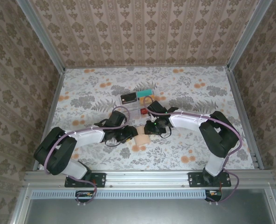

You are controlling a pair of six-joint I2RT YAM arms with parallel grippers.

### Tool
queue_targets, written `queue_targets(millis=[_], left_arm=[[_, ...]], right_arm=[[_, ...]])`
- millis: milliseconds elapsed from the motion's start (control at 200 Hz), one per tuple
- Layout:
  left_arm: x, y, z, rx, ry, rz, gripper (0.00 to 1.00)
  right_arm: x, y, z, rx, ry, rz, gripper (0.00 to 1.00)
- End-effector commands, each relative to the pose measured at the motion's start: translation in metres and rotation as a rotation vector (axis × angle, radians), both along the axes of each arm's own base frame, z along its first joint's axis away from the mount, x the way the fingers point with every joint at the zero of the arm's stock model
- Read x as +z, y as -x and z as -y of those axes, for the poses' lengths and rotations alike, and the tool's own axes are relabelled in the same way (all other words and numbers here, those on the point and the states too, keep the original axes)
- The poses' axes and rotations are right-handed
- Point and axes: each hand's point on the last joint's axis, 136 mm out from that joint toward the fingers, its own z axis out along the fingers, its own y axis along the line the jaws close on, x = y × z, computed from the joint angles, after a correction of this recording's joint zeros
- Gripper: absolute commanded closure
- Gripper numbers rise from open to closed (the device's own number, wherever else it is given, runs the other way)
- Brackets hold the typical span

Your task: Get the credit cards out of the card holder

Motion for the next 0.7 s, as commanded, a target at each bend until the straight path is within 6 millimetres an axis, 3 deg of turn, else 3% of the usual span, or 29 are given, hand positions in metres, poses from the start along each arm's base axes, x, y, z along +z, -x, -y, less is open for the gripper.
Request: queue_targets(millis=[0, 695], left_arm=[[0.002, -0.003, 0.002, 0.005, 0.012, -0.013, 0.55], [0.014, -0.017, 0.024, -0.025, 0.17, 0.011, 0.6]], right_arm=[[-0.009, 0.001, 0.0, 0.011, 0.015, -0.026, 0.69], [-0.027, 0.001, 0.005, 0.011, 0.068, -0.048, 0.71]])
